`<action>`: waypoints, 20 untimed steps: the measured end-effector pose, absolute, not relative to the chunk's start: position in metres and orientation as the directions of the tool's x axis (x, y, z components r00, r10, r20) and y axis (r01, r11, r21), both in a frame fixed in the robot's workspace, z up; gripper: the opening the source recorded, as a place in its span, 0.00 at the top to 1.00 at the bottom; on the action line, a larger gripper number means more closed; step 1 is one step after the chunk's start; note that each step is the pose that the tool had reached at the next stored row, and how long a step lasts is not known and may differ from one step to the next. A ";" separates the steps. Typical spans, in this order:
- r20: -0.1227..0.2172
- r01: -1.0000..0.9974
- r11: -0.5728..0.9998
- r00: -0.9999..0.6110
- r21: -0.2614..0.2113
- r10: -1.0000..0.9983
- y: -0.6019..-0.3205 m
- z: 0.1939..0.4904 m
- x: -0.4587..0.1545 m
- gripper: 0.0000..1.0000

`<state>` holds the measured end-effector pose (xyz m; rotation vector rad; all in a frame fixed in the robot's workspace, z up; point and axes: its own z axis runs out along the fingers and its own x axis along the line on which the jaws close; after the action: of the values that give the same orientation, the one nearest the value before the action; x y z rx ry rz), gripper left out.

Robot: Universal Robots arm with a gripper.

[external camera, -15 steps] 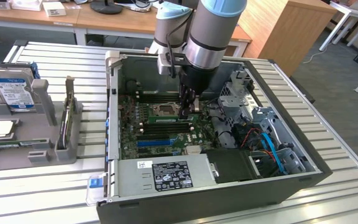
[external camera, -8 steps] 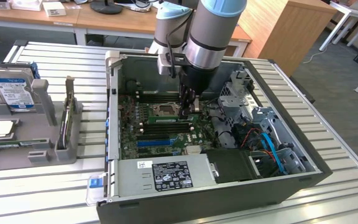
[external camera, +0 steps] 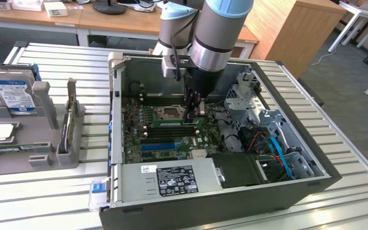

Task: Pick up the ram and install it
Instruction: 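Insert the ram into the slot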

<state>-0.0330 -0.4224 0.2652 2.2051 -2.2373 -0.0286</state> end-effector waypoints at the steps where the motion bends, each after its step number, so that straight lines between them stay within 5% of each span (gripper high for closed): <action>1: -0.013 -1.000 0.014 -0.014 0.013 -1.000 -0.422 0.265 -0.033 0.88; 20: -0.012 -1.000 0.014 -0.014 0.013 -1.000 -0.418 0.259 -0.036 0.88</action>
<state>-0.0361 -0.4178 0.2587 2.2051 -2.2369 -0.0281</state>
